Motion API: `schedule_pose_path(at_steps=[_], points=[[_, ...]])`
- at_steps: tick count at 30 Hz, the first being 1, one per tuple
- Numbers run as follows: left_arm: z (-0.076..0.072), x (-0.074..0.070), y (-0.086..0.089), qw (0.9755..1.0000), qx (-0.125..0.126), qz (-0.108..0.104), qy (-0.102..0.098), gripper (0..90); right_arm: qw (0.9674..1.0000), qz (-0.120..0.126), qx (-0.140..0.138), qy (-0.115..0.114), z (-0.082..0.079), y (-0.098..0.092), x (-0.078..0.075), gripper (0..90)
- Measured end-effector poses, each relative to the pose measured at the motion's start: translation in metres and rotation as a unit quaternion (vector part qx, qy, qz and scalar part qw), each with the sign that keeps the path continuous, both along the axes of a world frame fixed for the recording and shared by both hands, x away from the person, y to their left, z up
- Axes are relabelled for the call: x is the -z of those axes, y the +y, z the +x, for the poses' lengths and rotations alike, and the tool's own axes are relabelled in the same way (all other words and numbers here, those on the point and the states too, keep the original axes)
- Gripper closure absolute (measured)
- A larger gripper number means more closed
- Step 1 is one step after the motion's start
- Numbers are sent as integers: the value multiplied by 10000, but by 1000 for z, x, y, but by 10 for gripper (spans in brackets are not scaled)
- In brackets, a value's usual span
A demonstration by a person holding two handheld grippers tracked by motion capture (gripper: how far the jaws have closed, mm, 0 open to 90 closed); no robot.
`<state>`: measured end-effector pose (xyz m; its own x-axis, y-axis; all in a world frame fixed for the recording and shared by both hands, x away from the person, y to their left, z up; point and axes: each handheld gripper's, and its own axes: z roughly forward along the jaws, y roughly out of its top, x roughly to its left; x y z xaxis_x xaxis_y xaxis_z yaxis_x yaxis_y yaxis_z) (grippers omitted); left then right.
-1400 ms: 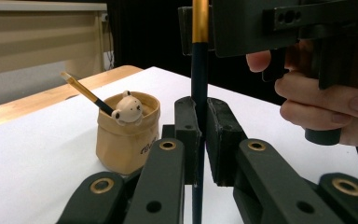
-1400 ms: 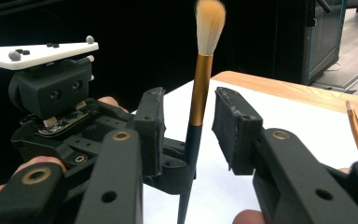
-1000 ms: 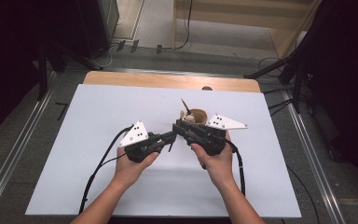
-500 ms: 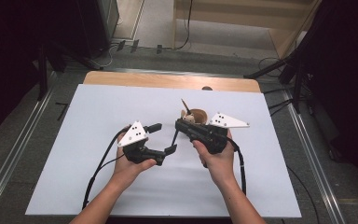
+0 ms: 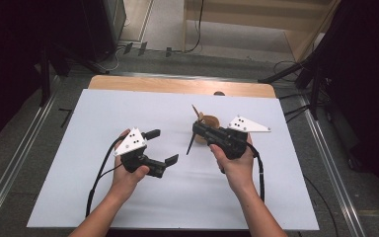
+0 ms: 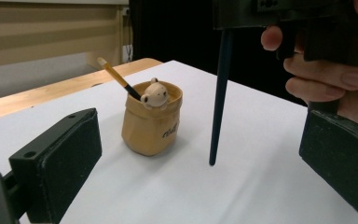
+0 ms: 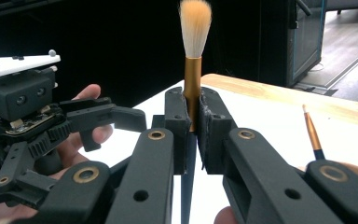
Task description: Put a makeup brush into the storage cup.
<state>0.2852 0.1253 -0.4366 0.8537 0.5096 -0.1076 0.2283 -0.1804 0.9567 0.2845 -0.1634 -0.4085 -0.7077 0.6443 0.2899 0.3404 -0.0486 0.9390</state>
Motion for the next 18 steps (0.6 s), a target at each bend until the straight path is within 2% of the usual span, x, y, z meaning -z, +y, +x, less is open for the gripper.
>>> schedule_pose_path(at_steps=[18], points=[[-6,4,31,9997,-219,58,-47,0,9994,-119,280,-146,8,-15,-1,847]])
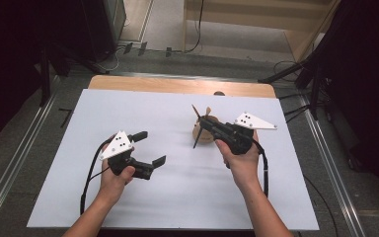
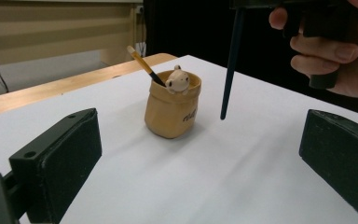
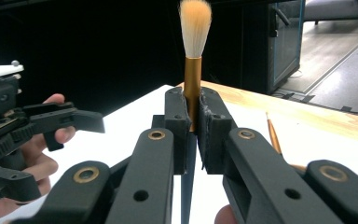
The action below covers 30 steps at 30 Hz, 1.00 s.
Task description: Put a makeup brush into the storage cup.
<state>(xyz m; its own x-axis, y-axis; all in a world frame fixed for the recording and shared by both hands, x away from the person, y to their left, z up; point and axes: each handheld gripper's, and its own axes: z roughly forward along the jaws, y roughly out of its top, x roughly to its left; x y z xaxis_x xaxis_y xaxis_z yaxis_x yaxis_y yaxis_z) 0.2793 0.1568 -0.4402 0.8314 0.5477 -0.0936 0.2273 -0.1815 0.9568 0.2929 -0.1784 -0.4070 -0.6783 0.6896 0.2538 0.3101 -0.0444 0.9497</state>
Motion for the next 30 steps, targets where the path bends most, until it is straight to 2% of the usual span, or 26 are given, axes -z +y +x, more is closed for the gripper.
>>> schedule_pose_path(at_steps=[10,30], points=[[-5,-2,20,9998,-151,54,-68,0,9998,-45,151,-90,6,-8,-1,848],[-12,8,63,9987,-507,90,27,0,9987,-150,471,-135,18,-24,1,848]])
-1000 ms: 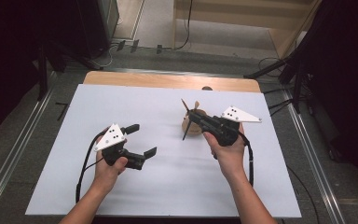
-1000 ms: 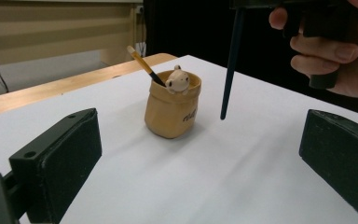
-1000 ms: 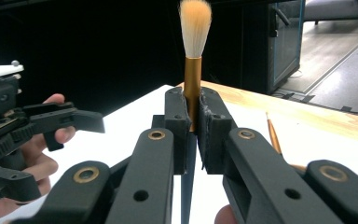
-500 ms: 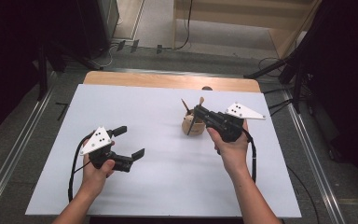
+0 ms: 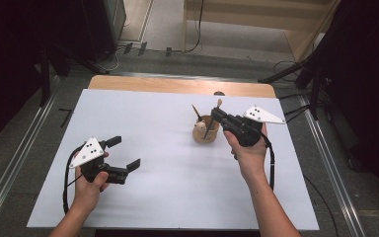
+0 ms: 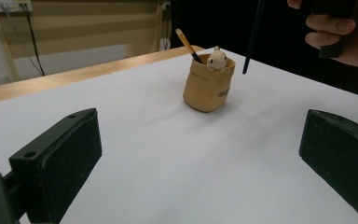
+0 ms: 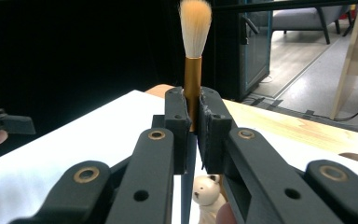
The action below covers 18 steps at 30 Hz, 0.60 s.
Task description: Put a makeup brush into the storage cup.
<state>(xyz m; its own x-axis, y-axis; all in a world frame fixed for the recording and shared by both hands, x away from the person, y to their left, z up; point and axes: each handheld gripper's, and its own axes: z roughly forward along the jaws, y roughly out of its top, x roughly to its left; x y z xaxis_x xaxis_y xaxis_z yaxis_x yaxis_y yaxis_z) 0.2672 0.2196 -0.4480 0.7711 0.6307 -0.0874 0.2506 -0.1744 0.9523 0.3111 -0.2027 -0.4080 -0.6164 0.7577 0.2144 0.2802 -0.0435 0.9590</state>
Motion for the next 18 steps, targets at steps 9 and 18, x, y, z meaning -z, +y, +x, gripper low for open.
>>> schedule_pose_path(at_steps=[9,18], points=[[-5,-3,16,9999,-125,2,-38,0,9999,-41,120,-6,3,-7,1,848],[-9,3,28,9997,-246,-70,40,0,9997,-134,217,-16,6,-9,2,848]])
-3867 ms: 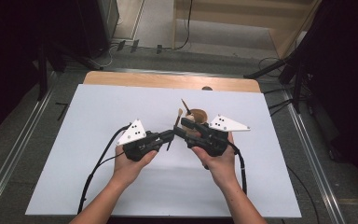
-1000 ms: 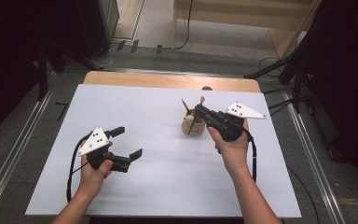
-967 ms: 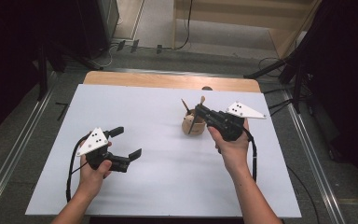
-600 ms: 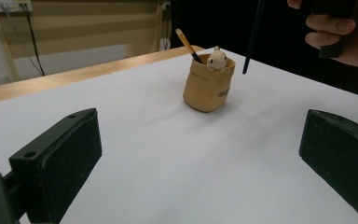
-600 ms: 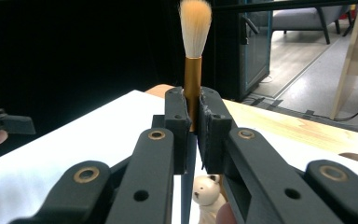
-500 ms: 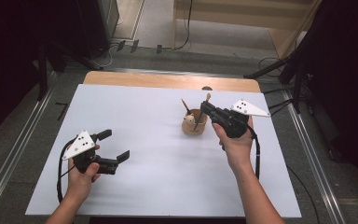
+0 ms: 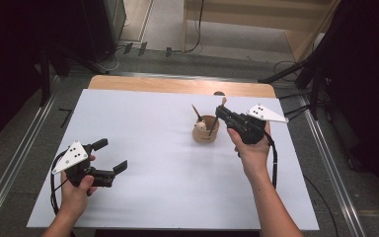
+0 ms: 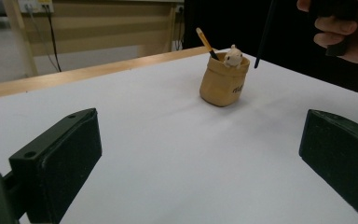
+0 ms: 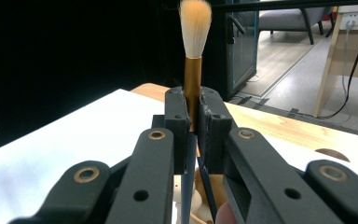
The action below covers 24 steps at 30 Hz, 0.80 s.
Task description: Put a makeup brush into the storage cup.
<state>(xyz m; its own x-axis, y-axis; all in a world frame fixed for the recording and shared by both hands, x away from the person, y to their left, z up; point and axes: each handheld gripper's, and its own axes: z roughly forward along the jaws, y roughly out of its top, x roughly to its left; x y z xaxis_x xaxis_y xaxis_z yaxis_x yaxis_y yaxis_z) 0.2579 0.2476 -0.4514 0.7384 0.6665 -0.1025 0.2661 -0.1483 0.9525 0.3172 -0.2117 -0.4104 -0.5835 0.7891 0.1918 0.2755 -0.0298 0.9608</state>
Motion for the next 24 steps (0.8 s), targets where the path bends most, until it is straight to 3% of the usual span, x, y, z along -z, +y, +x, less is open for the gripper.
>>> schedule_pose_path(at_steps=[24], points=[[-11,8,36,9995,-328,-21,24,0,9997,-112,194,-106,12,-1,-3,848]])
